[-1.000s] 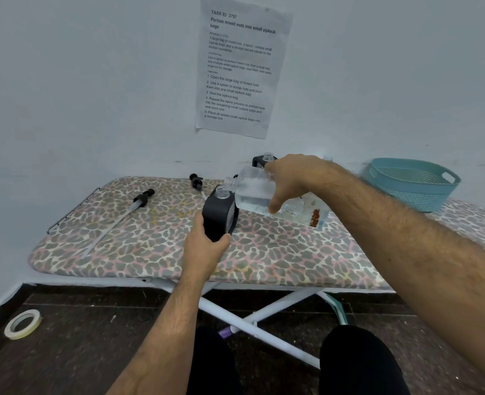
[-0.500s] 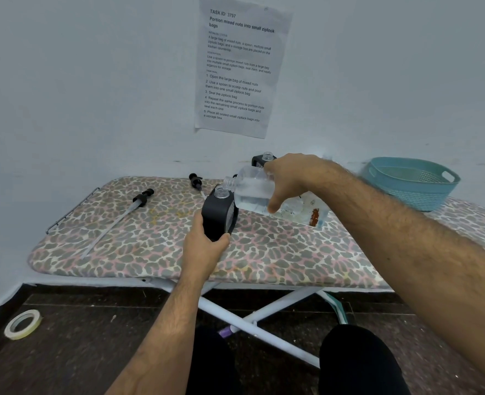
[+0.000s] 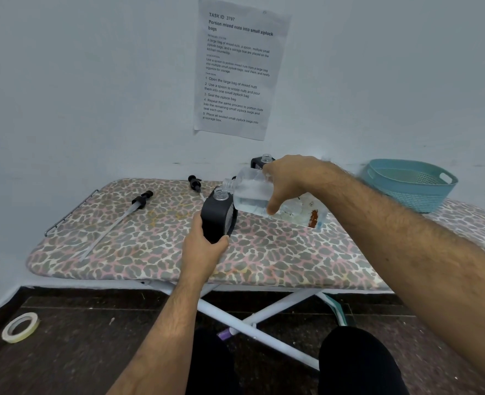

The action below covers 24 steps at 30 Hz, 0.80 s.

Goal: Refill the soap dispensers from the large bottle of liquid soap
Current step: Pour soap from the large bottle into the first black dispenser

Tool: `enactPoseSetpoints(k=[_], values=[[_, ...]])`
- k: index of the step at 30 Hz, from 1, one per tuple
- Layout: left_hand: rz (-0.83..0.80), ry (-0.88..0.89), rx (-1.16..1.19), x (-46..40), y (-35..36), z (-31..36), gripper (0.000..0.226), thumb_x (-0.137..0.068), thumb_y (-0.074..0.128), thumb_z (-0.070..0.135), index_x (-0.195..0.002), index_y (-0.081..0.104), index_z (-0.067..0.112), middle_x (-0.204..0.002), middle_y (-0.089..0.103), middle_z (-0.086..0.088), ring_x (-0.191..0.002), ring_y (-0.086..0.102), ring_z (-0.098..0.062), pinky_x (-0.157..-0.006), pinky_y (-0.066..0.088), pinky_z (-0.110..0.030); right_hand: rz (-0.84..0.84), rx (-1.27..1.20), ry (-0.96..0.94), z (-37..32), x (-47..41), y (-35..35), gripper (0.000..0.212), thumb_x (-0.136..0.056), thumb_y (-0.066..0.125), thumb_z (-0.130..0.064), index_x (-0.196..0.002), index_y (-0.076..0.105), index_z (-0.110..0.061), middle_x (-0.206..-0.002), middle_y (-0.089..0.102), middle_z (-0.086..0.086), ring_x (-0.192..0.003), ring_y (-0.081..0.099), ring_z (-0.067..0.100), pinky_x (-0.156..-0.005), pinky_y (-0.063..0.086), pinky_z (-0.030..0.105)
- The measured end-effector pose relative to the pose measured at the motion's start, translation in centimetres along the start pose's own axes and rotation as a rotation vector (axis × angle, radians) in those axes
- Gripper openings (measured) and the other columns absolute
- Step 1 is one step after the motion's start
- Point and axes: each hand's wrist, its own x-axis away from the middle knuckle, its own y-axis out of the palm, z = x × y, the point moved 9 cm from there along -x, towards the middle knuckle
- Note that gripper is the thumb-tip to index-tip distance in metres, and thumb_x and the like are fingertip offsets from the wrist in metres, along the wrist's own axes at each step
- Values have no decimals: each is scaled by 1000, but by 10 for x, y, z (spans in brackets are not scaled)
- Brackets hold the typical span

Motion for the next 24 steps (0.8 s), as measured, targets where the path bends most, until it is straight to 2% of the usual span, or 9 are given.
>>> enactPoseSetpoints(k=[14, 24], values=[[1, -11, 0, 0, 0, 0, 59, -84, 72, 14, -133, 43, 33, -103, 56, 32, -87, 54, 23, -64, 42, -1, 2, 0, -4, 0, 0, 0, 89, -67, 83, -56, -141, 44, -25, -137, 55, -4, -120, 54, 22, -82, 44, 37], [-1, -3, 13, 0, 0, -2, 56, -84, 72, 15, -129, 45, 34, -107, 59, 28, -95, 58, 11, -73, 44, -11, -6, -2, -3, -1, 1, -1, 86, -68, 83, -54, -139, 45, -24, -134, 56, -4, -118, 54, 21, -78, 43, 35]])
